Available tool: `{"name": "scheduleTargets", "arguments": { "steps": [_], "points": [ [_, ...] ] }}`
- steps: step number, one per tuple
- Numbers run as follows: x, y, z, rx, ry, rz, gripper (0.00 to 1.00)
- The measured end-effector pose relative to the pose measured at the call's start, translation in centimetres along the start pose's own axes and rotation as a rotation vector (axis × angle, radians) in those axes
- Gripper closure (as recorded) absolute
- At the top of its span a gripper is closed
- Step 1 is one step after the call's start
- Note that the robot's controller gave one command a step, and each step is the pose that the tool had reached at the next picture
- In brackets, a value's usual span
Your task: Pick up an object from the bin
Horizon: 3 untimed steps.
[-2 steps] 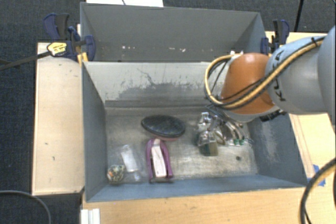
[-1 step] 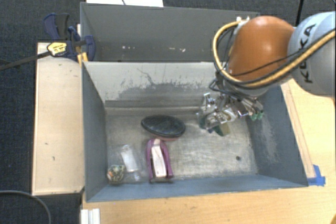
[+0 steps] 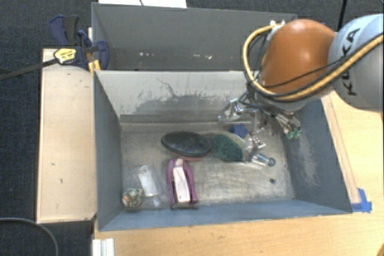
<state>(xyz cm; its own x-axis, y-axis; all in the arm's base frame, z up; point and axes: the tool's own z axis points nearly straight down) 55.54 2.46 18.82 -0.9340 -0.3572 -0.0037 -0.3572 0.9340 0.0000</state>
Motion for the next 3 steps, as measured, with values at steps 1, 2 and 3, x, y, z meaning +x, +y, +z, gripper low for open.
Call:
{"name": "scheduleTargets", "arguments": {
  "steps": [1,2,3],
  "points": [
    [-1.6,-3.4,11.5,-0.002,0.002,-0.123,0.0],
    [-1.8,-3.3,11.1,0.0,-0.004,-0.121,1.0],
    [-1.2,-0.2,-1.7,0.003,-0.007,-0.109,1.0]
  ]
}}
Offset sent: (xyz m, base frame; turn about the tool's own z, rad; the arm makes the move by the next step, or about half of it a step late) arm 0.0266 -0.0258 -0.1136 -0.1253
